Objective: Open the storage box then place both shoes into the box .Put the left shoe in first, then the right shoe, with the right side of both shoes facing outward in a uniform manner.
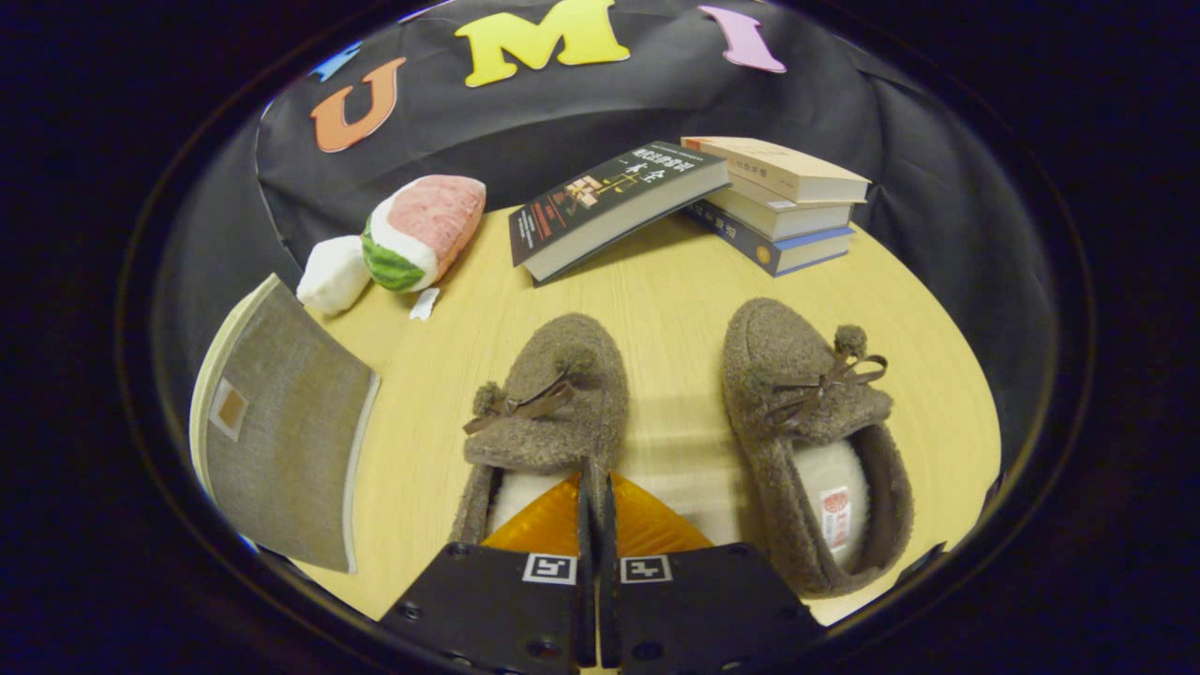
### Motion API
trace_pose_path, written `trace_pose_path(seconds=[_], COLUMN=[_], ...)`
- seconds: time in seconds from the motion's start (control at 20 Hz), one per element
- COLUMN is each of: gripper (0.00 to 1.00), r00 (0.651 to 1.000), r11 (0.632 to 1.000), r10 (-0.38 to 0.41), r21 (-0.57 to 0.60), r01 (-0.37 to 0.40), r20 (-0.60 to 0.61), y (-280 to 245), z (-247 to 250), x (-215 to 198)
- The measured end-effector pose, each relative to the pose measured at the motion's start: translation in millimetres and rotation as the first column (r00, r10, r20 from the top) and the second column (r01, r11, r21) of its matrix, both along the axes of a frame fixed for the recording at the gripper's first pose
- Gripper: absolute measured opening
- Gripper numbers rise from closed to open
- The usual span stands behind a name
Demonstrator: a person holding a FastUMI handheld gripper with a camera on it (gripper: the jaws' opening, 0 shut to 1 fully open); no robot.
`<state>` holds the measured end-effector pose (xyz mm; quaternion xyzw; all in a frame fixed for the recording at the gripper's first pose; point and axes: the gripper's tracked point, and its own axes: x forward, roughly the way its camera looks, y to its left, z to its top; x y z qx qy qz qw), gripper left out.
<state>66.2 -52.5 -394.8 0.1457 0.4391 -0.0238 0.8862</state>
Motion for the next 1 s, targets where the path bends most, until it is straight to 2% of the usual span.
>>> trace_pose_path(seconds=[0.25,0.55,0.85,1.0], gripper=[0.00,0.00,0.00,0.00], r00=[0.994,0.979,0.963,0.956], r11=[0.987,0.958,0.929,0.919], r10=[-0.111,-0.193,-0.228,-0.241], r21=[0.112,0.228,0.326,0.358], r01=[0.112,0.175,0.172,0.167], r20=[-0.011,0.060,0.142,0.170], y=[1,20,77,122], z=[28,121,221,251], x=[-4,-12,-2,6])
